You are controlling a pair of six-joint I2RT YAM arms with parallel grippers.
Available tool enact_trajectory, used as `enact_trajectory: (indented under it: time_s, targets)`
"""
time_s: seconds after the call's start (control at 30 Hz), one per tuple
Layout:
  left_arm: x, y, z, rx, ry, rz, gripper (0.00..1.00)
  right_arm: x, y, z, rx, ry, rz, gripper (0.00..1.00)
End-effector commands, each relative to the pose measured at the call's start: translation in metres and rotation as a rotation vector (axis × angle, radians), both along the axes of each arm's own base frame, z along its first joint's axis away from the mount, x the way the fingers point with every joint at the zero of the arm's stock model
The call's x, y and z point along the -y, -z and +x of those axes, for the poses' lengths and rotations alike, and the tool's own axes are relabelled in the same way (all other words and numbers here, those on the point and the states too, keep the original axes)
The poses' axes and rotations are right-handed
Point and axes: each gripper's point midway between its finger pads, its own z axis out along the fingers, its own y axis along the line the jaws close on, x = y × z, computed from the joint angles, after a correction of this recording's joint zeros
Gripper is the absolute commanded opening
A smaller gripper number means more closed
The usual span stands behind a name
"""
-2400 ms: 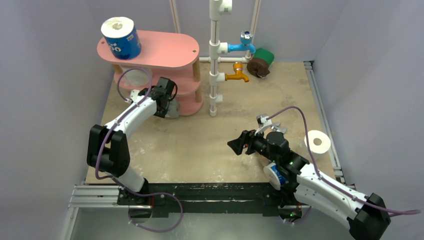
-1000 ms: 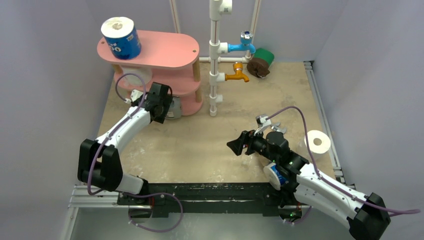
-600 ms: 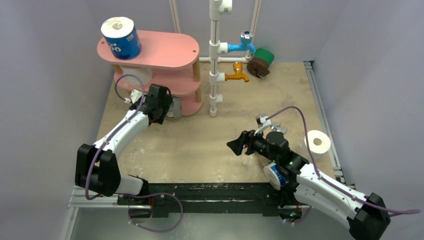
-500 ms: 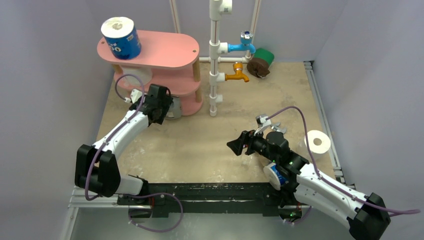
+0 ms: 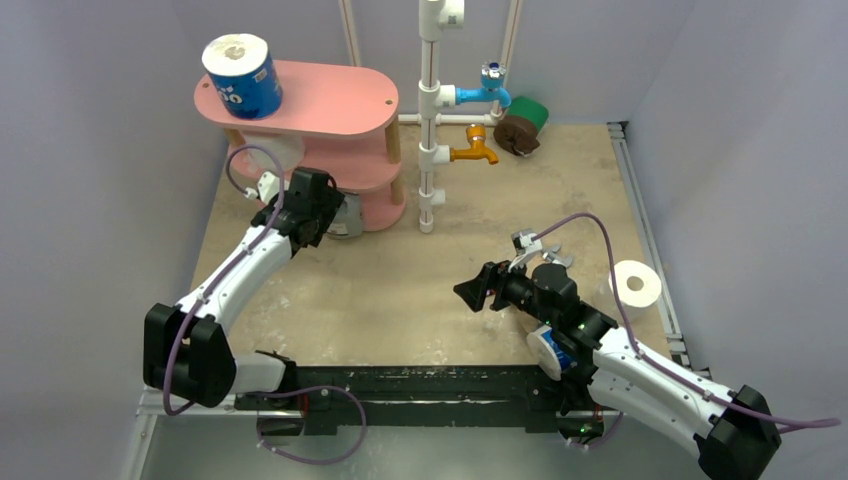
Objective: Place and organize the paper towels onto the shelf
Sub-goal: Place the paper towel on the shelf.
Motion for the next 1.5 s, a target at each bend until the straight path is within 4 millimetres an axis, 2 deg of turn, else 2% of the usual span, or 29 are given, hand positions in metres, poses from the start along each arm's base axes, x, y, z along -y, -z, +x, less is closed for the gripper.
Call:
enact_trajectory:
  time_s: [0.0, 0.33, 0.43, 0.57, 0.73, 0.9, 1.17, 1.27, 1.47]
  targets:
    - [-0.006, -0.017, 0.002, 0.080, 0.032, 0.039, 0.78, -0.004, -0.008, 0.000, 0.031, -0.017, 0.024, 0.78]
    - [-0.017, -0.044, -0.011, 0.139, 0.116, 0.154, 0.79, -0.004, -0.007, 0.001, 0.030, -0.018, 0.017, 0.78]
    - [-0.023, -0.049, -0.020, 0.137, 0.175, 0.240, 0.79, -0.004, -0.007, 0.001, 0.030, -0.014, 0.016, 0.78]
    - [-0.021, -0.057, -0.033, 0.233, 0.303, 0.389, 0.83, -0.003, -0.006, 0.003, 0.032, -0.009, 0.010, 0.78]
    - [-0.019, -0.044, -0.055, 0.195, 0.419, 0.547, 0.87, -0.004, -0.004, 0.006, 0.029, -0.002, 0.002, 0.78]
    - [-0.006, -0.023, -0.062, 0.111, 0.494, 0.602, 0.87, -0.005, -0.004, 0.006, 0.027, -0.006, 0.003, 0.78]
    - [0.009, 0.007, -0.039, 0.050, 0.560, 0.646, 0.89, -0.003, -0.004, 0.005, 0.029, 0.001, -0.002, 0.78]
    - [0.018, 0.011, -0.031, 0.080, 0.593, 0.658, 0.91, -0.003, -0.004, 0.005, 0.028, 0.001, -0.002, 0.78]
    - [0.022, 0.016, -0.020, 0.052, 0.605, 0.685, 0.92, -0.003, -0.003, 0.005, 0.028, -0.001, -0.003, 0.78]
